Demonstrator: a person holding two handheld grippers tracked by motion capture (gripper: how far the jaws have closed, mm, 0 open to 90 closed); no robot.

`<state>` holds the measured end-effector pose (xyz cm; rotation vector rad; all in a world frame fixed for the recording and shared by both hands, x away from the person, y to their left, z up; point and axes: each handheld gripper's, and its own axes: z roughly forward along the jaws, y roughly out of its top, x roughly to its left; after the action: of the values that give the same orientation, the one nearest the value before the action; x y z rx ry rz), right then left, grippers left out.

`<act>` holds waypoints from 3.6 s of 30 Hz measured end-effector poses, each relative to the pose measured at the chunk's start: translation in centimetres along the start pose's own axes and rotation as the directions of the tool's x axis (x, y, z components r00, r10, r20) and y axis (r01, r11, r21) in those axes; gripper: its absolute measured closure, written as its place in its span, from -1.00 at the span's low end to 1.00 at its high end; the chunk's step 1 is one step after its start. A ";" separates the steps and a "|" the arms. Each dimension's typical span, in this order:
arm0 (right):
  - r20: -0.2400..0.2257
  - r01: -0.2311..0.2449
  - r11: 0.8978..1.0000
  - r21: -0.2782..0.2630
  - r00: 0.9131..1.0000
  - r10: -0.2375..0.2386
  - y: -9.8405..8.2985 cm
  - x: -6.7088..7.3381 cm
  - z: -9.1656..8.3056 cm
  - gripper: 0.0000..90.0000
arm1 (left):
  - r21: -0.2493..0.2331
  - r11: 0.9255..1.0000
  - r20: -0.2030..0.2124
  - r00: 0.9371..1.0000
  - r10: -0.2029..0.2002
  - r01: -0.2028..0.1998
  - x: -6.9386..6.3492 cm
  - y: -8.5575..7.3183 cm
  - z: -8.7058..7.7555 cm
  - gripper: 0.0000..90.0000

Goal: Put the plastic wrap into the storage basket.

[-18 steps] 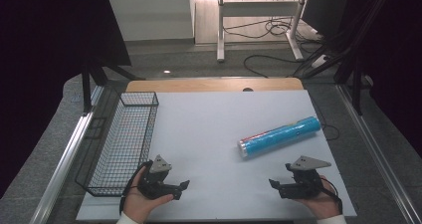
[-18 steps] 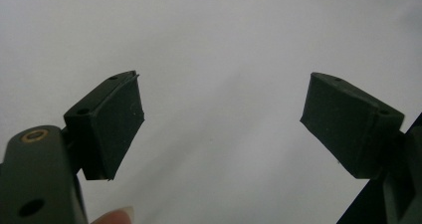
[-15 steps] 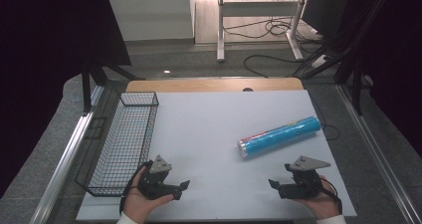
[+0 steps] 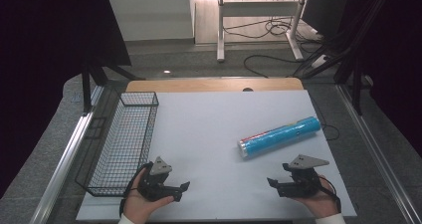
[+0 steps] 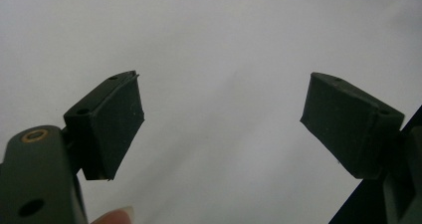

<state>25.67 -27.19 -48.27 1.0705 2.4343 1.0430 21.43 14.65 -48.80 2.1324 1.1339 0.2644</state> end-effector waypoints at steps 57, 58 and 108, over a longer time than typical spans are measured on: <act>0.278 -0.346 0.937 -0.044 0.897 0.344 3.9 -22.8 -1.9 0.98 | 0.024 1.000 0.002 1.000 0.011 -0.011 0.2 0.1 0.6 -0.65; 0.294 -0.334 0.942 -0.027 0.898 0.327 4.1 -23.1 -1.5 0.99 | 0.023 1.000 0.003 1.000 0.007 -0.007 0.2 0.0 0.6 -0.65; 0.104 -0.123 0.990 0.073 0.988 0.115 5.4 -17.4 3.6 1.00 | 0.011 1.000 0.017 1.000 -0.016 0.016 0.8 0.2 0.4 -0.65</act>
<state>42.26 -35.54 -47.42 1.2759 2.3758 0.9108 22.23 15.04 -49.04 2.1301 1.1443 0.2326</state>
